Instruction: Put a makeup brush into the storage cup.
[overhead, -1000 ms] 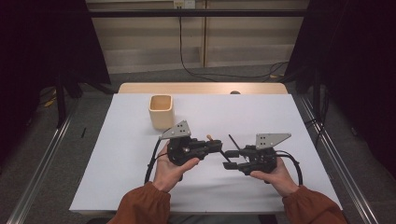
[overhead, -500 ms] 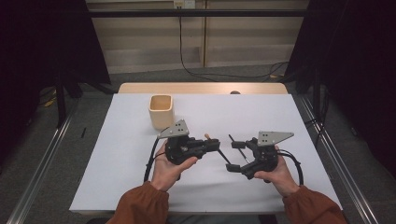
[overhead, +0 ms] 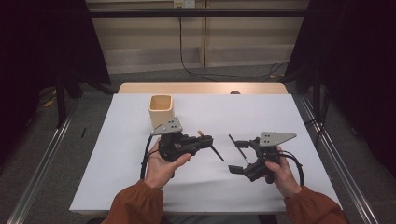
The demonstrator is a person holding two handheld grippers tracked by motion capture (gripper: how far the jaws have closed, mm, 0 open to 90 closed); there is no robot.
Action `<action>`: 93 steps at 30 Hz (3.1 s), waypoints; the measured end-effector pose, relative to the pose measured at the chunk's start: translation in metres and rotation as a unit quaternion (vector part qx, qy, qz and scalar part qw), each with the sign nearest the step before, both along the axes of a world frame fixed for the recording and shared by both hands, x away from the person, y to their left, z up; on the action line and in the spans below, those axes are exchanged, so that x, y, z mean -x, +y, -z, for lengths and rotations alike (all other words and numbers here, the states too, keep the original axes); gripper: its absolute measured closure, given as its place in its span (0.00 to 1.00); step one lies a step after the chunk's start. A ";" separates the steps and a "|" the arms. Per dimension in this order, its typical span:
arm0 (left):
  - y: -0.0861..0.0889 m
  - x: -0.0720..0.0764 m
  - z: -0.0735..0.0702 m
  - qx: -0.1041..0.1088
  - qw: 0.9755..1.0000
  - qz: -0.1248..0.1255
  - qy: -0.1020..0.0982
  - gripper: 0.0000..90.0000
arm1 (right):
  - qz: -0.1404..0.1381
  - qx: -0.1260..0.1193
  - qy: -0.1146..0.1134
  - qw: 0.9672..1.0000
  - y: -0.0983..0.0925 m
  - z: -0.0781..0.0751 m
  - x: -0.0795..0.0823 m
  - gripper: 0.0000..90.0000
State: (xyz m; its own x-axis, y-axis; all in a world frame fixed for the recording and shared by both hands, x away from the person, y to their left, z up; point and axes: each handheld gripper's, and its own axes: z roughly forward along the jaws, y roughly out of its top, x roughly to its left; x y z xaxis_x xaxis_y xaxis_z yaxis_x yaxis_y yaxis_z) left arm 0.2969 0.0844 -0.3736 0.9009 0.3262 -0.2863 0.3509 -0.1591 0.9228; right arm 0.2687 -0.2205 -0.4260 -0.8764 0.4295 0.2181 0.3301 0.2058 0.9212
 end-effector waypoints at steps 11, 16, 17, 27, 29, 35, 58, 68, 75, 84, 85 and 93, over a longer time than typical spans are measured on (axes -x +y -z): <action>0.011 -0.004 0.002 -0.015 1.000 -0.010 0.006 0.93 | 0.055 0.008 -0.035 0.998 -0.010 -0.001 0.013 0.03; 0.017 -0.006 -0.001 -0.025 1.000 -0.015 0.004 0.93 | 0.079 -0.001 -0.044 0.996 -0.019 0.001 0.019 0.05; 0.019 -0.006 -0.002 -0.021 1.000 -0.015 0.004 0.93 | 0.080 0.000 -0.043 0.996 -0.021 0.002 0.020 0.04; 0.041 -0.013 -0.013 -0.020 0.999 -0.039 0.000 0.93 | 0.105 0.010 -0.037 0.994 -0.036 0.006 0.028 0.04; 0.044 -0.014 -0.015 -0.022 0.999 -0.043 -0.001 0.93 | 0.108 0.007 -0.031 0.994 -0.040 0.006 0.029 0.04; 0.053 -0.020 -0.020 -0.027 0.998 -0.052 -0.001 0.93 | 0.125 0.009 -0.029 0.992 -0.052 0.005 0.035 0.03; 0.076 -0.031 -0.032 -0.046 0.996 -0.072 -0.001 0.93 | 0.168 -0.001 -0.034 0.985 -0.074 0.014 0.056 0.03; 0.084 -0.038 -0.046 -0.055 0.995 -0.085 -0.012 0.93 | 0.165 -0.004 -0.029 0.986 -0.073 0.016 0.057 0.02; 0.092 -0.049 -0.047 -0.056 0.993 -0.100 -0.010 0.93 | 0.167 -0.007 -0.030 0.986 -0.074 0.017 0.056 0.02; 0.096 -0.061 -0.061 -0.068 0.991 -0.109 -0.023 0.93 | 0.169 -0.007 -0.029 0.985 -0.075 0.017 0.056 0.02; 0.096 -0.062 -0.063 -0.071 0.991 -0.109 -0.023 0.93 | 0.169 -0.008 -0.029 0.985 -0.075 0.017 0.056 0.02; 0.097 -0.069 -0.074 -0.071 0.990 -0.117 -0.030 0.93 | 0.166 -0.006 -0.028 0.986 -0.074 0.018 0.056 0.01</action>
